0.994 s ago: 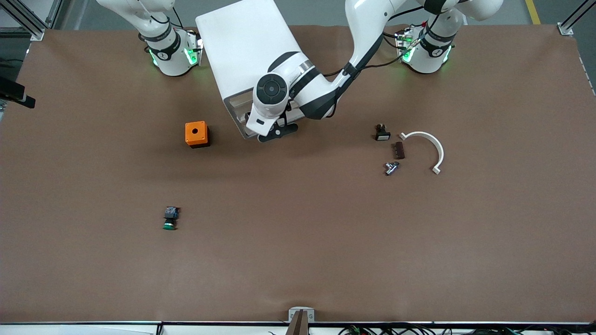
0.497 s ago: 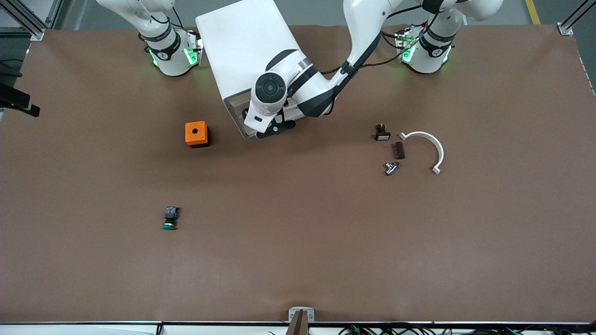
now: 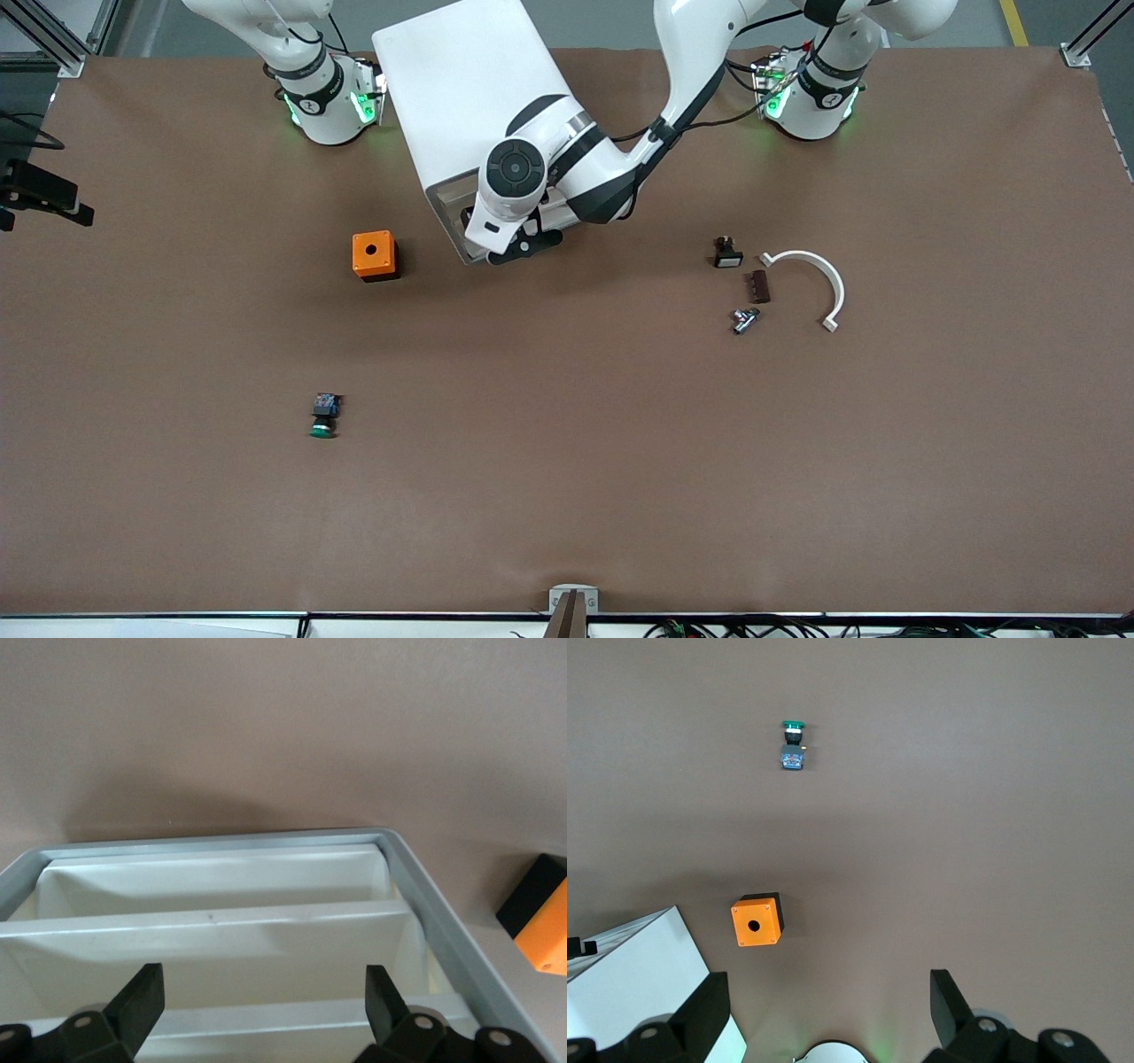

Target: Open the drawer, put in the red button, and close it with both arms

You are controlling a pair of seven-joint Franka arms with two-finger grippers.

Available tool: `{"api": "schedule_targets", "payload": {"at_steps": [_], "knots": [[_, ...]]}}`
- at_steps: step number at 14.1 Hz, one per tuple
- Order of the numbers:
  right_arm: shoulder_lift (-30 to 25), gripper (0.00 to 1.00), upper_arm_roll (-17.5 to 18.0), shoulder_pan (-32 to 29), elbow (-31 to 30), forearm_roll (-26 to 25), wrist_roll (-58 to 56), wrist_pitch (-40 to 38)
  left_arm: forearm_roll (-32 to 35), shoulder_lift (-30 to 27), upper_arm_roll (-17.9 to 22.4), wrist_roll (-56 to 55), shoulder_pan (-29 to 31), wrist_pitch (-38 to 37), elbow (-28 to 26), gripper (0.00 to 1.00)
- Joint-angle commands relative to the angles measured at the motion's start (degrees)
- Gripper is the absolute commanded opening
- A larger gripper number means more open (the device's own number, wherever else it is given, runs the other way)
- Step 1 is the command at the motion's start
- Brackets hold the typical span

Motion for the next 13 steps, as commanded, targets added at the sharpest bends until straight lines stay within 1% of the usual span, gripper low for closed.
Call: {"api": "schedule_targets", "payload": {"at_steps": [1,2,3,7,13], "knots": [[-3.31,1.0,0.07,3.67,-3.78,-1.48,6.93,1.22,-0.52,-0.93,0.44,-0.41,2.68,0.05,-0.14,1.0],[-3.31,1.0,0.07,5.43,-3.7,-3.23,8.44,1.22,-0.52,-1.54,0.52,-0.41,3.91,0.05,-0.05,1.0],[-3.31,1.0,0.07,6.14,-3.61,-3.77,8.45,1.31,-0.34,-2.5,0.53,-0.41,5.14,0.05,-0.05,1.0],[-3.31,1.0,-0.11,5.89,-3.52,-3.77,8.45,1.13,-0.25,-4.79,0.61,-0.5,10.76,-0.48,-0.22,1.0],[-3.31,1.0,-0.46,5.45,-3.96,-3.77,8.45,1.14,-0.16,-6.11,0.61,-0.5,16.13,-0.66,-0.31,1.0]]}}
